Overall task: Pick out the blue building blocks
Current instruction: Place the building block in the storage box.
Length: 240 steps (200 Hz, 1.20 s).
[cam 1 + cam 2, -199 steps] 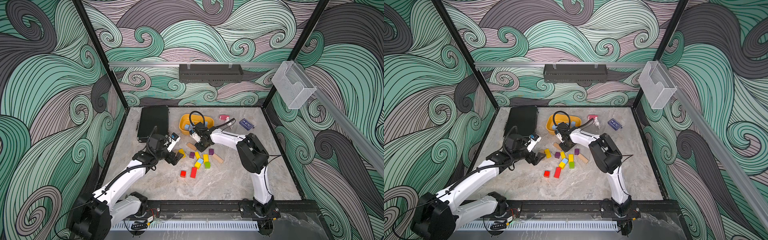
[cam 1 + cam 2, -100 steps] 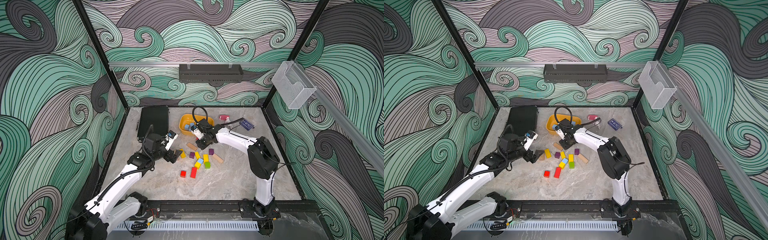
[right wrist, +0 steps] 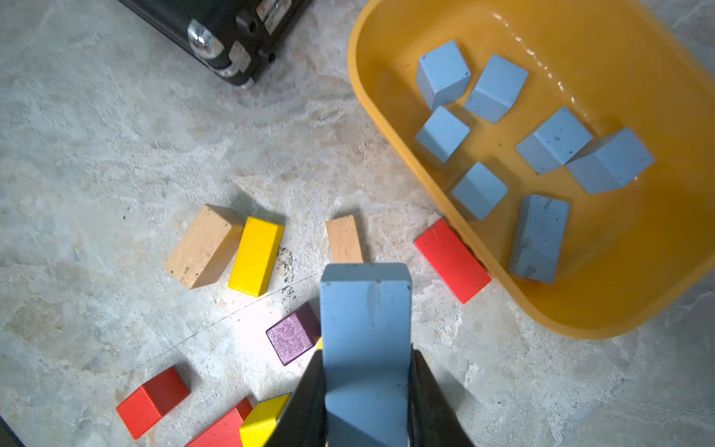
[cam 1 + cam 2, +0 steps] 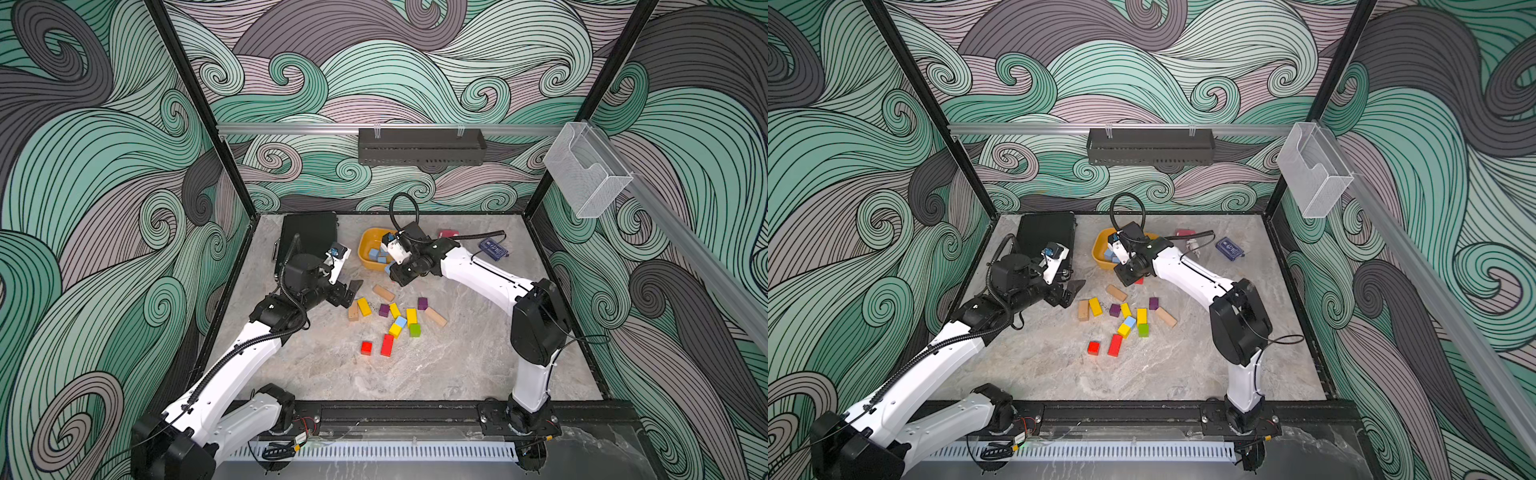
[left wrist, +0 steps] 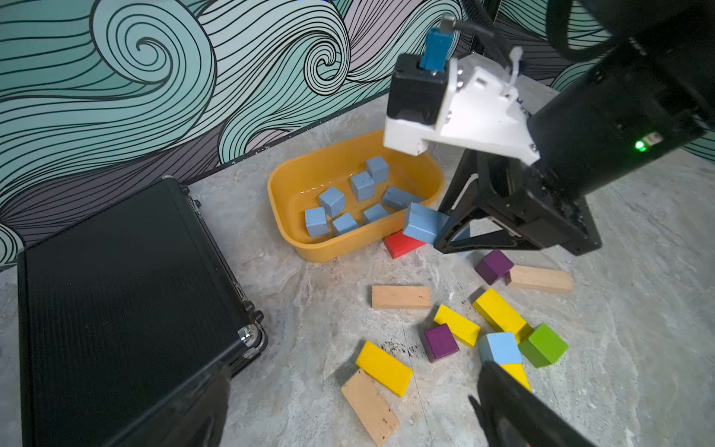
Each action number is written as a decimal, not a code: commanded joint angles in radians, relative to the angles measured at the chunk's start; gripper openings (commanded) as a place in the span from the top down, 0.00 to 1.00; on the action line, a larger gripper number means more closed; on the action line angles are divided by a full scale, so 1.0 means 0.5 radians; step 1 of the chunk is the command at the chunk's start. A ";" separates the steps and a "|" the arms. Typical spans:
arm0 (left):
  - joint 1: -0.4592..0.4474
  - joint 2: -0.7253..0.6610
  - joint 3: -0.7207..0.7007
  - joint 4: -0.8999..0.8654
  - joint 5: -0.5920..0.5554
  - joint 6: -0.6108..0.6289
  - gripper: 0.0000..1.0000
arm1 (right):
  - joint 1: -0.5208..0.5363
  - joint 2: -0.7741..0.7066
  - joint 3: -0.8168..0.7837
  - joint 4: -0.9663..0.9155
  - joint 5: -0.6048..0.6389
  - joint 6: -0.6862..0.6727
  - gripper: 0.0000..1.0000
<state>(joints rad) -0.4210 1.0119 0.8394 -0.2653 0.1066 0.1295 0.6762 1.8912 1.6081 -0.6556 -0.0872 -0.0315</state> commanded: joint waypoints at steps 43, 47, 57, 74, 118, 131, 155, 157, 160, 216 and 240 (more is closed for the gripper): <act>-0.002 0.188 0.166 0.055 -0.033 0.062 0.01 | -0.132 0.138 0.285 -0.045 0.033 0.195 1.00; 0.001 0.199 0.174 0.057 -0.035 0.064 0.01 | -0.141 0.154 0.301 -0.043 0.042 0.206 1.00; 0.004 0.231 0.191 0.065 -0.037 0.071 0.01 | -0.165 0.196 0.338 -0.044 0.072 0.226 1.00; 0.011 0.283 0.211 0.086 -0.034 0.069 0.01 | -0.198 0.267 0.403 -0.052 0.152 0.242 1.00; 0.029 0.416 0.239 0.129 -0.009 0.055 0.01 | -0.255 0.432 0.515 -0.052 0.318 0.232 1.00; 0.037 0.459 0.252 0.134 0.004 0.050 0.02 | -0.266 0.482 0.548 -0.055 0.329 0.233 1.00; 0.047 0.544 0.293 0.104 0.015 0.045 0.01 | -0.282 0.582 0.628 -0.054 0.279 0.238 1.00; 0.047 0.553 0.300 0.098 0.015 0.045 0.01 | -0.283 0.592 0.635 -0.054 0.272 0.239 1.00; 0.050 0.559 0.306 0.087 0.017 0.045 0.02 | -0.284 0.602 0.645 -0.054 0.268 0.238 1.00; 0.074 0.675 0.329 0.096 0.023 0.039 0.01 | -0.285 0.845 0.914 -0.053 0.141 0.251 1.00; 0.083 0.703 0.318 0.116 0.029 0.032 0.01 | -0.288 0.943 1.027 -0.056 0.064 0.274 1.00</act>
<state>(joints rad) -0.3916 1.3476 0.9775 -0.2237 0.1032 0.1490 0.5343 2.3245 2.0621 -0.6739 -0.0040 0.0868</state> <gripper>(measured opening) 0.986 0.297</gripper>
